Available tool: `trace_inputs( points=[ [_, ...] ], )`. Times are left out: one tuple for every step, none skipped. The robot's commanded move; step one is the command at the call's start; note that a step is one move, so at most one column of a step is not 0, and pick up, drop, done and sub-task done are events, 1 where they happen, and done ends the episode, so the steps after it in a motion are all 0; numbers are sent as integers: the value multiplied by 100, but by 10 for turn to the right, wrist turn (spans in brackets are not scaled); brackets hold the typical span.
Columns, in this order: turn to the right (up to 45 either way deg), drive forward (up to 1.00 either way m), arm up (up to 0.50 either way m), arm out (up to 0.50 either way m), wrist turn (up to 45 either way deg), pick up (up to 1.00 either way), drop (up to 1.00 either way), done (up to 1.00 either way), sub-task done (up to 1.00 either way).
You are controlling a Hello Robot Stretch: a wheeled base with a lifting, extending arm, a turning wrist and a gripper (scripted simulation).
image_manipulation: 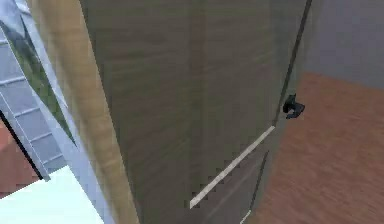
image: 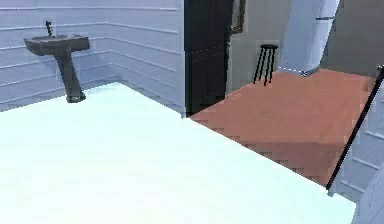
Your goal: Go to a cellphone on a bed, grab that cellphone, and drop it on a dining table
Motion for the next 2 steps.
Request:
trace_inputs(
  points=[
    [-420, 0, 0, 0, 0, 0, 0, 0, 0],
    [0, 45, 0, 0, 0, 0, 0, 0, 0]
  ],
)
